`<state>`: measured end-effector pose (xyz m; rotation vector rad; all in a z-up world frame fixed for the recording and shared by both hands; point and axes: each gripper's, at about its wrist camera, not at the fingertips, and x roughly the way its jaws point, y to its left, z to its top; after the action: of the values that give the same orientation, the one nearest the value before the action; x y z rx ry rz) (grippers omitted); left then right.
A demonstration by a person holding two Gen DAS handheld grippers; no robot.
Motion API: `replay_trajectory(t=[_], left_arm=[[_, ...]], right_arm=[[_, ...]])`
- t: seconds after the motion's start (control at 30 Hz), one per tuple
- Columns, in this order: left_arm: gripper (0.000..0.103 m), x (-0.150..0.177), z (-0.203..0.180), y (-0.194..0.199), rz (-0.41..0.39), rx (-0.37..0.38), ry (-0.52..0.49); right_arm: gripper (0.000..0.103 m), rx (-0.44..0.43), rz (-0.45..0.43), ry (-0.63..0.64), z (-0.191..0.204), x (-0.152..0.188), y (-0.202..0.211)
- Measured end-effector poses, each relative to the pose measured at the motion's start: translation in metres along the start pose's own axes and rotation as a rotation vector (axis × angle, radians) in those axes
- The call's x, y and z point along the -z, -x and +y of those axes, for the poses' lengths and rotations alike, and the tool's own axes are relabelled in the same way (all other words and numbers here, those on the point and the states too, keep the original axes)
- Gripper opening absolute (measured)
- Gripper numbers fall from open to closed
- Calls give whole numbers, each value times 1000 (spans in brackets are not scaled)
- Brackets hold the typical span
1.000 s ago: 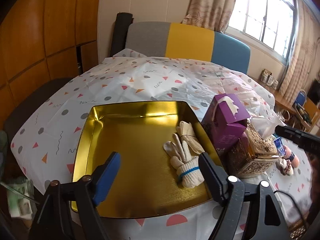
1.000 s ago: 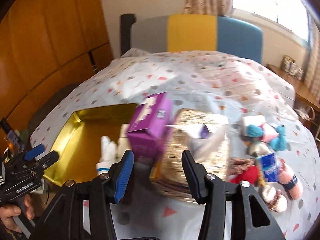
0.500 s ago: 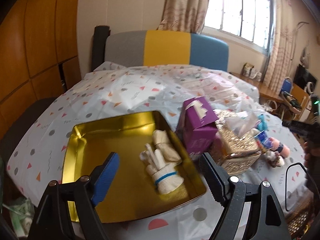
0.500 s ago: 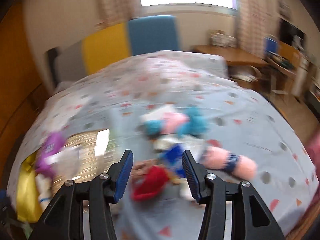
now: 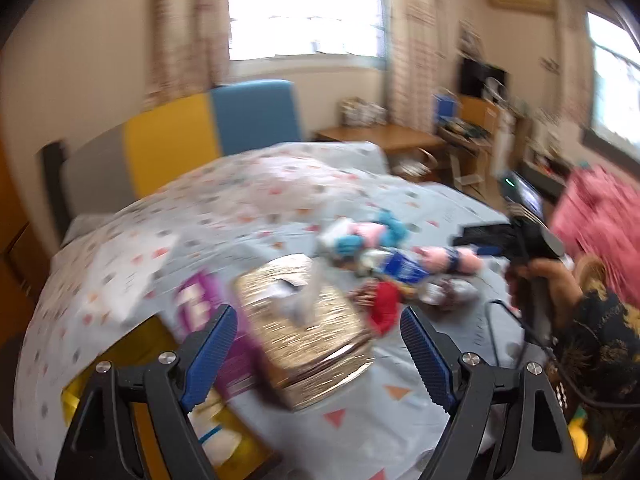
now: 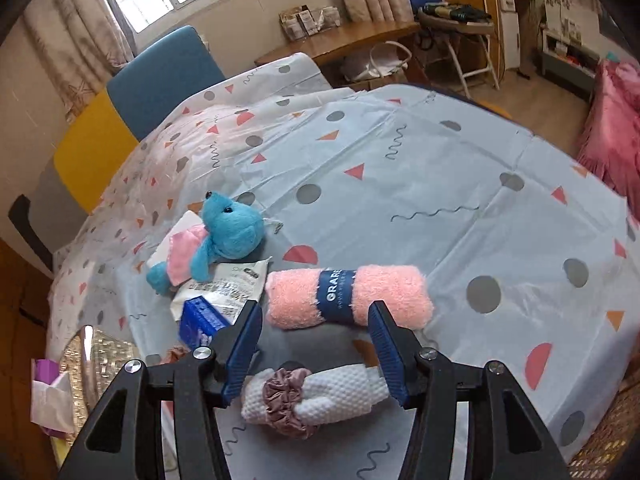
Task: Organize soft objects
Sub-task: 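Move both tools back over the pile of soft items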
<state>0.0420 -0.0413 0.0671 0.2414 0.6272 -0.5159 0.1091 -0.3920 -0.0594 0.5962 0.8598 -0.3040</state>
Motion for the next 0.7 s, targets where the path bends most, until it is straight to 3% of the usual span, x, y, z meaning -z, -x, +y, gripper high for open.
replay_trajectory(t=[0.27, 0.4, 0.57, 0.7], left_arm=[[59, -31, -58, -79, 173, 160, -84], [40, -23, -85, -123, 304, 205, -133], [38, -11, -113, -170, 413, 147, -157], [38, 5, -126, -207, 495, 44, -136]], right_arm=[[56, -61, 35, -65, -7, -4, -7], [56, -96, 53, -106, -13, -4, -8], [56, -139, 42, -139, -19, -6, -4], [56, -171, 36, -161, -23, -7, -2]])
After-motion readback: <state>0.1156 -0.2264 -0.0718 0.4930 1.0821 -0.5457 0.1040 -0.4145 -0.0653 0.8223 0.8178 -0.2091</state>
